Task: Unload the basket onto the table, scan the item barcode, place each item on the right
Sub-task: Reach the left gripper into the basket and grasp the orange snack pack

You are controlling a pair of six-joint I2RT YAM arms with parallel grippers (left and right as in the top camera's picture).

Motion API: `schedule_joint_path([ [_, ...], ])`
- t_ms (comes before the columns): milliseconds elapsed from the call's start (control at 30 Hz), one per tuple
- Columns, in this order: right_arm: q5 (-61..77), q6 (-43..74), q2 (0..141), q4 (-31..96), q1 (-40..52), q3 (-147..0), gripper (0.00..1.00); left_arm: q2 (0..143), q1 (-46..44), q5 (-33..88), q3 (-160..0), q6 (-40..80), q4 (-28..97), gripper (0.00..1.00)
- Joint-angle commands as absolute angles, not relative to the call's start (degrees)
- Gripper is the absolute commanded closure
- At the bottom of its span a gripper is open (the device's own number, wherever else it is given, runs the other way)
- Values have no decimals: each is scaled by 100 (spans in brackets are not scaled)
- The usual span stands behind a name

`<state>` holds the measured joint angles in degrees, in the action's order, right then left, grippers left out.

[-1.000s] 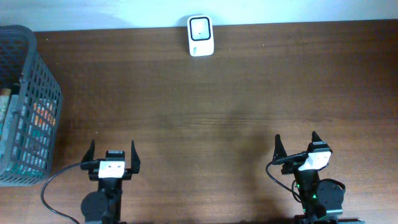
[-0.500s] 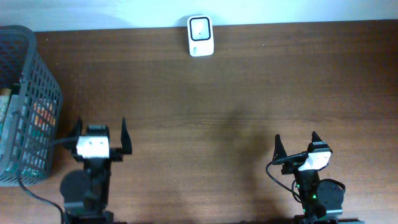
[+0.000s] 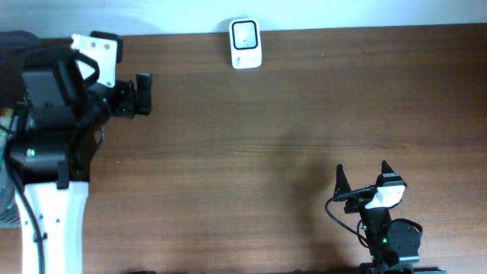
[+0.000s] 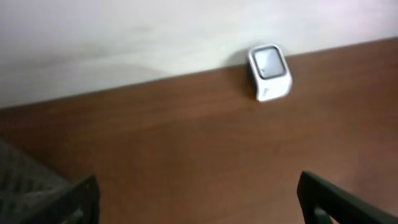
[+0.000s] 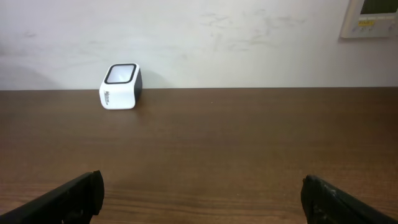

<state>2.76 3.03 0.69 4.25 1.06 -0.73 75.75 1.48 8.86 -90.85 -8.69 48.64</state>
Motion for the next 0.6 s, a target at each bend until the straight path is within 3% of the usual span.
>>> schedule_joint_path([
  [0, 231, 346, 36, 434, 154, -32, 2, 7985, 178, 1483, -9198, -819, 4886, 1],
  [133, 228, 346, 36, 434, 154, -32, 2, 8239, 207, 1688, -9201, -803, 4584, 1],
  [233, 228, 346, 36, 434, 154, -32, 2, 8259, 668, 840, -9522, 329, 4335, 1],
  [467, 231, 346, 36, 432, 154, -32, 2, 8348, 3529, 709, -9963, 1166, 4504, 0],
  [567, 231, 346, 36, 434, 154, -32, 2, 8726, 4462, 733, -9963, 1330, 4639, 5],
])
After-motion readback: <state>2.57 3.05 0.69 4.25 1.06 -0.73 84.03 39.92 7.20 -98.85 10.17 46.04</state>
